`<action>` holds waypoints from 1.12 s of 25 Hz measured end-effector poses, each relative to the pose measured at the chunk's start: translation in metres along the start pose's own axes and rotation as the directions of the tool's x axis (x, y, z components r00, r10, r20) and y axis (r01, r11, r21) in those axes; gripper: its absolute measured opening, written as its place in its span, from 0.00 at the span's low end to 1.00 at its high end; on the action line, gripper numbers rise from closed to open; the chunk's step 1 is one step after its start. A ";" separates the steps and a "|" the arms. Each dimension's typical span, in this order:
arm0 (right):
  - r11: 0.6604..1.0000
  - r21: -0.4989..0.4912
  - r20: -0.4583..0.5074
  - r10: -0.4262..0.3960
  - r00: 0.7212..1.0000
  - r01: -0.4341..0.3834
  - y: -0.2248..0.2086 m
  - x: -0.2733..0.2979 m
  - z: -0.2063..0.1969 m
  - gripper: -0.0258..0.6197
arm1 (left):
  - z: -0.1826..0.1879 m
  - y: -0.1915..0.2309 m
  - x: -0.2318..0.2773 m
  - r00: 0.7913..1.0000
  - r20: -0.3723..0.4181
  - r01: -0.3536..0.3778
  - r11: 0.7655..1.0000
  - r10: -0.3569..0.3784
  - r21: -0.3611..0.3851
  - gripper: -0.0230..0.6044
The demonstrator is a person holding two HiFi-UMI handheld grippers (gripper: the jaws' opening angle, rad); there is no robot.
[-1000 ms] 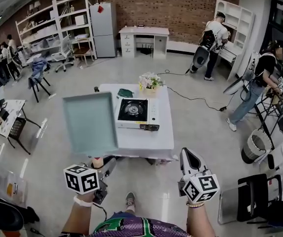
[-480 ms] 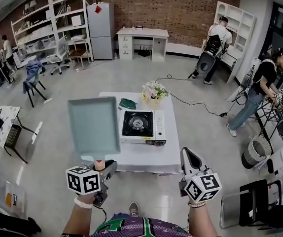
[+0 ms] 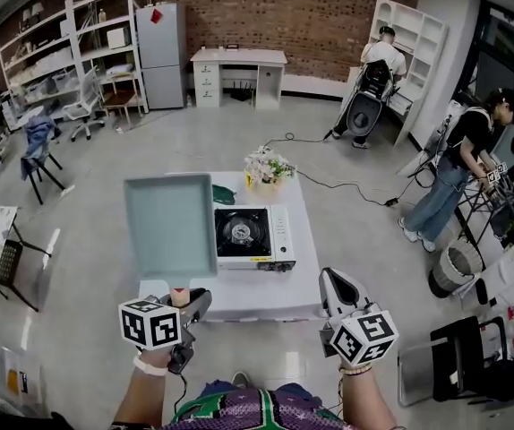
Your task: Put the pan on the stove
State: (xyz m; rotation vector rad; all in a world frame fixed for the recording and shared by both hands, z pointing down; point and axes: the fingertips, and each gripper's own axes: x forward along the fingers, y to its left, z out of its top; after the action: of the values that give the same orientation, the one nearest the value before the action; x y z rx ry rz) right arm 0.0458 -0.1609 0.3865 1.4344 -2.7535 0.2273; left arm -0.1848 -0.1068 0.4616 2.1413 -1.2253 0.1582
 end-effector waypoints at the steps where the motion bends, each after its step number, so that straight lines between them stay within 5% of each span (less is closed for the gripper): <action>1: 1.000 0.000 -0.003 -0.004 1.000 0.004 -0.005 0.001 -0.001 0.04 | 0.001 -0.001 0.005 1.000 0.001 0.005 1.000 -0.005 0.000 0.13; 15: 0.995 -0.026 0.056 0.098 0.994 -0.096 -0.060 0.017 0.023 0.04 | 0.013 -0.022 0.046 0.997 0.047 -0.061 0.997 0.064 -0.051 0.13; 28: 0.985 0.033 0.046 0.165 0.985 -0.167 -0.103 0.010 0.000 0.04 | 0.001 -0.061 0.075 0.992 0.032 -0.122 0.990 0.124 -0.069 0.13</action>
State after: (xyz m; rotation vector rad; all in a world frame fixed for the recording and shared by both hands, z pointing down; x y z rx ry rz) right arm 0.1247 -0.2270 0.3997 1.2318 -2.9212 0.2555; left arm -0.0941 -0.1409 0.4618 2.0204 -1.3654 0.1307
